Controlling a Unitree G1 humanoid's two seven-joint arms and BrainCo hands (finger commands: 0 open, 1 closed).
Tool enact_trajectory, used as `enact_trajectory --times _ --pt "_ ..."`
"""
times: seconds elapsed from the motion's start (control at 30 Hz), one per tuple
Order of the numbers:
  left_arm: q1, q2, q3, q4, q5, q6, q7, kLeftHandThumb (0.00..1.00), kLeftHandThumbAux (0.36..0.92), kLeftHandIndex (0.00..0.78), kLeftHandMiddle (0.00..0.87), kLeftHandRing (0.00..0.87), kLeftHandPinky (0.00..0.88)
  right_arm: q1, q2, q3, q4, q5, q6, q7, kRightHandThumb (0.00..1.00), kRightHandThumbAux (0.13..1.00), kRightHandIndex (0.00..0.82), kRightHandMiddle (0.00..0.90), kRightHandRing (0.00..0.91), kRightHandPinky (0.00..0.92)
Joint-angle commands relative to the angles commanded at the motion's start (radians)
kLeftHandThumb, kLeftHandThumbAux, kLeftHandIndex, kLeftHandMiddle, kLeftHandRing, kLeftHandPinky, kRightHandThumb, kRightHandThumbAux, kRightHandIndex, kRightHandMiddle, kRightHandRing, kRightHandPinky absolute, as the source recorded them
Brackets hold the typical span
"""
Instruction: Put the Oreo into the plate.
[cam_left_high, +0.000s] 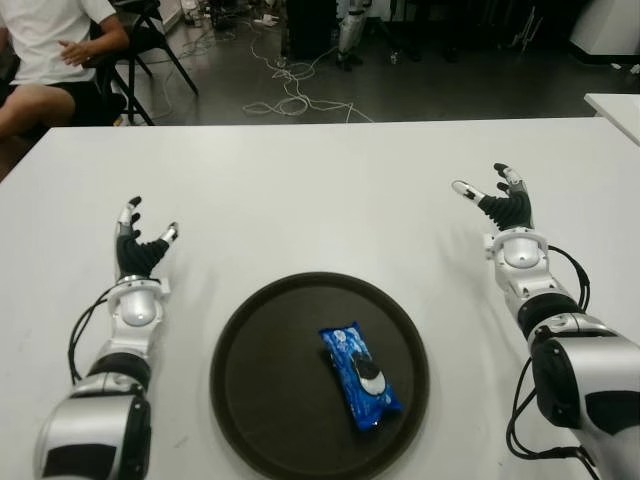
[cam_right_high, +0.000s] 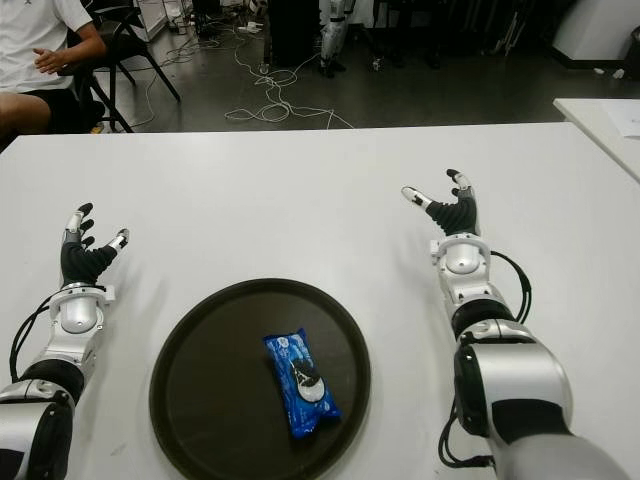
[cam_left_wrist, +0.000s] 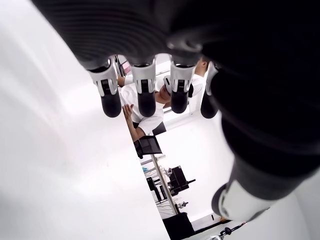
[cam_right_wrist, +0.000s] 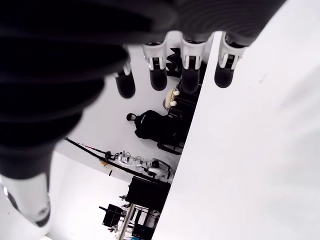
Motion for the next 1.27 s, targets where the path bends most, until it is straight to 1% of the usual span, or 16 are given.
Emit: enact_trajectory --times 0.17,0.37,0.5,0.7,0.87,1.27 --pt "0.002 0.002 -0.003 0.0 0.003 -0.002 0.002 0.0 0.8 0.059 0.088 0.065 0.044 -0.003 0.0 -0.005 0.001 0.003 0.021 0.007 0.0 0.639 0.127 0.075 0.052 0.009" --pt "0.002 0.004 -0.003 -0.002 0.003 0.003 0.004 0.0 0.779 0.053 0.072 0.048 0.025 -0.008 -0.003 -0.003 0.001 0.0 0.046 0.017 0.0 0.64 0.106 0.071 0.056 0.03" --pt "0.003 0.004 -0.005 -0.001 0.007 0.01 0.012 0.0 0.758 0.055 0.075 0.047 0.025 -0.011 -0.003 -0.005 0.0 0.002 0.064 0.022 0.0 0.661 0.101 0.067 0.061 0.04" --pt "0.0 0.005 -0.006 0.001 0.008 0.019 0.014 0.0 0.751 0.052 0.068 0.046 0.028 -0.016 -0.003 -0.002 -0.001 -0.002 0.089 0.019 0.0 0.673 0.098 0.062 0.064 0.05" --pt "-0.001 0.004 -0.005 0.002 0.005 0.018 0.01 0.0 0.765 0.053 0.07 0.048 0.036 -0.017 0.0 0.004 -0.003 -0.009 0.099 0.005 0.0 0.678 0.076 0.051 0.051 0.045" --pt "0.0 0.003 -0.001 0.001 0.0 0.007 0.003 0.0 0.795 0.051 0.067 0.047 0.035 -0.021 0.001 0.003 -0.003 -0.005 0.105 0.007 0.0 0.67 0.084 0.063 0.057 0.047"
